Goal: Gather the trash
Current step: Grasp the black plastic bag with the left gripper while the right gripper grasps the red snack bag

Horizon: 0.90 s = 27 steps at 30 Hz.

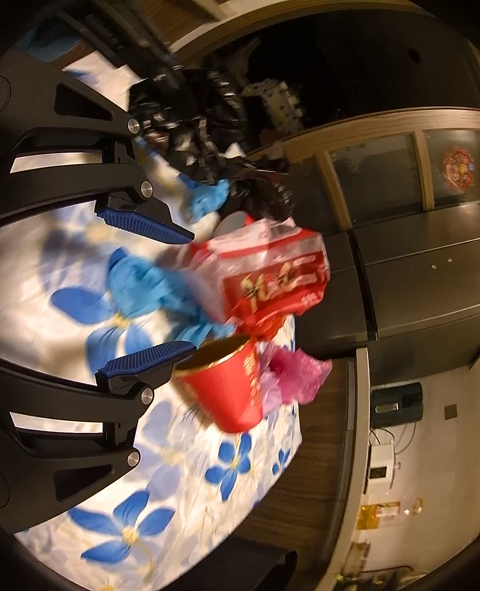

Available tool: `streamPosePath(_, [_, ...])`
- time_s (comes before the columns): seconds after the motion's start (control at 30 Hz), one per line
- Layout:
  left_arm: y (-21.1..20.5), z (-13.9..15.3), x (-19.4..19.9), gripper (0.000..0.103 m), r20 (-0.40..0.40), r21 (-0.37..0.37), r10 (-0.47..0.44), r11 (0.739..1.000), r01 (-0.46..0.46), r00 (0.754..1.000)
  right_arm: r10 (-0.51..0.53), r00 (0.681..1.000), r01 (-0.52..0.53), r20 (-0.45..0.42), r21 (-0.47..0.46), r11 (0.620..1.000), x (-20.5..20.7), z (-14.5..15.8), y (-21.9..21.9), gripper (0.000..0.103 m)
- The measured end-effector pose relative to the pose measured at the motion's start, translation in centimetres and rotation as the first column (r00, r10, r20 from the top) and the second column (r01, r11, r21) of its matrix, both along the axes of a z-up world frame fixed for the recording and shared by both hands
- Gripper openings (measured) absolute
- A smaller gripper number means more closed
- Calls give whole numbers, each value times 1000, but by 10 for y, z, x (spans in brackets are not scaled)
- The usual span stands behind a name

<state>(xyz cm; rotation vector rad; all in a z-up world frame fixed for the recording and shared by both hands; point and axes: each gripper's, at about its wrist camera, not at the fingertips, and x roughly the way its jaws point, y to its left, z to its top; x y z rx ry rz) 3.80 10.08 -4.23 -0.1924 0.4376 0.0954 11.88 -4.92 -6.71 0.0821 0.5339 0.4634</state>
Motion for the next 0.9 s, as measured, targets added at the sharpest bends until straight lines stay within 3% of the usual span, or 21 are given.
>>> streamPosePath(0.23, [6, 2, 2, 21, -2, -12, 11, 1000, -11, 1000, -22, 999, 23, -24, 47, 999, 26, 2, 12, 74])
streamPosePath(0.63, [14, 1, 11, 22, -1, -24, 18, 1000, -18, 1000, -5, 999, 4, -52, -21, 1000, 59, -10, 41, 75])
streamPosePath(0.77, [13, 0, 14, 22, -10, -21, 21, 1000, -21, 1000, -6, 998, 4, -60, -34, 999, 63, -14, 44, 63])
streamPosePath(0.9, [15, 0, 16, 22, -16, -25, 24, 999, -24, 1000, -4, 997, 0, -73, -50, 999, 66, -18, 45, 43])
